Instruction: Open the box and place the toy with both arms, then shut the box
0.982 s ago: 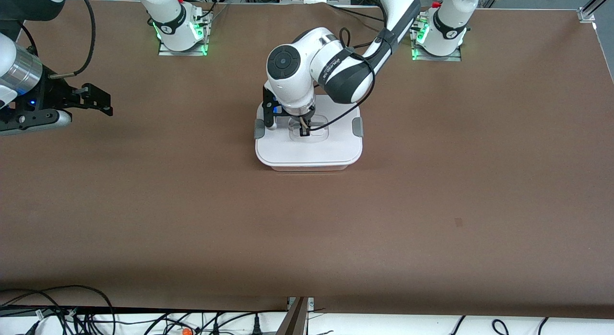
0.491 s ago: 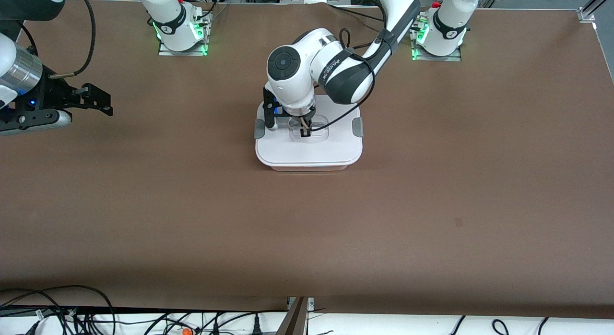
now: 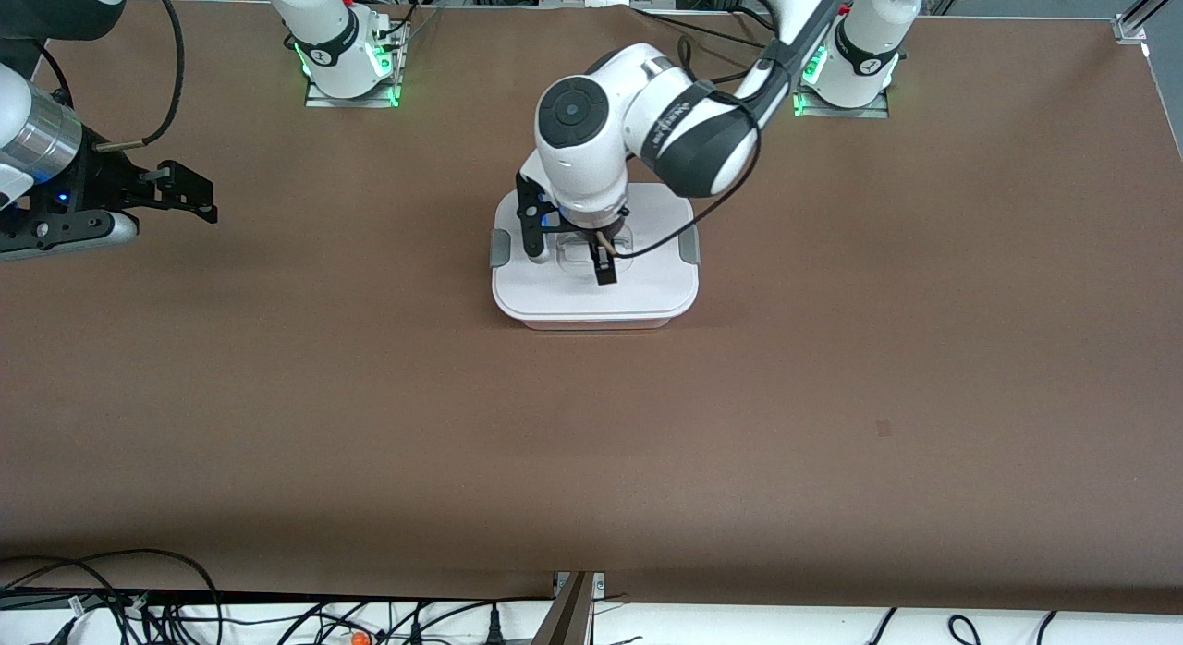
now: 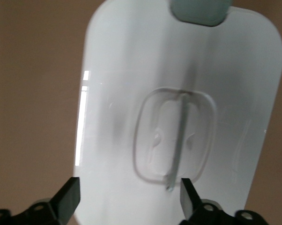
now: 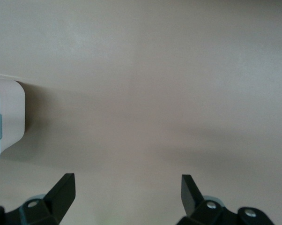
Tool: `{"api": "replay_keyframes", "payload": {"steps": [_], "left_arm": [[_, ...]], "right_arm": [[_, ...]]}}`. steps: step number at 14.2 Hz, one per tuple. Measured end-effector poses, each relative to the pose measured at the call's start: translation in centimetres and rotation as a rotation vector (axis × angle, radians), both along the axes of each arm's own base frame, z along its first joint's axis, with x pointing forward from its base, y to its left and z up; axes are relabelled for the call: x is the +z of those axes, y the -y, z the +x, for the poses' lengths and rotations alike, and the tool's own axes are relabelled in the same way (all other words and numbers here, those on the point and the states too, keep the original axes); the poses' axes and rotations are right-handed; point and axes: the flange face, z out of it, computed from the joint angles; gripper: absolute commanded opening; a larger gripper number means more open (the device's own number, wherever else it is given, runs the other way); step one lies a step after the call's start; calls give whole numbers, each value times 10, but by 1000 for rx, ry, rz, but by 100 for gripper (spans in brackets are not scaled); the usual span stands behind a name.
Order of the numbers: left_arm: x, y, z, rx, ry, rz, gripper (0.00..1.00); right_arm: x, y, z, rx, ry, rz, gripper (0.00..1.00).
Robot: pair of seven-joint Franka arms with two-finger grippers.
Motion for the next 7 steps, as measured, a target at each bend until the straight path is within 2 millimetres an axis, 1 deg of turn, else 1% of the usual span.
{"api": "replay_keyframes", "payload": {"steps": [2,3,5,7], "left_arm": [[20,-42,33,75,21,-13,100],[29,-69,50,118,27,-16,100],[40,-120,80,201,33,-18,100],[46,-169,106,277,38,-19,100]], "right_arm": [[0,0,0,0,0,0,100],[0,0,0,0,0,0,100],[0,0,0,0,0,0,100],[0,0,0,0,0,0,100]]}}
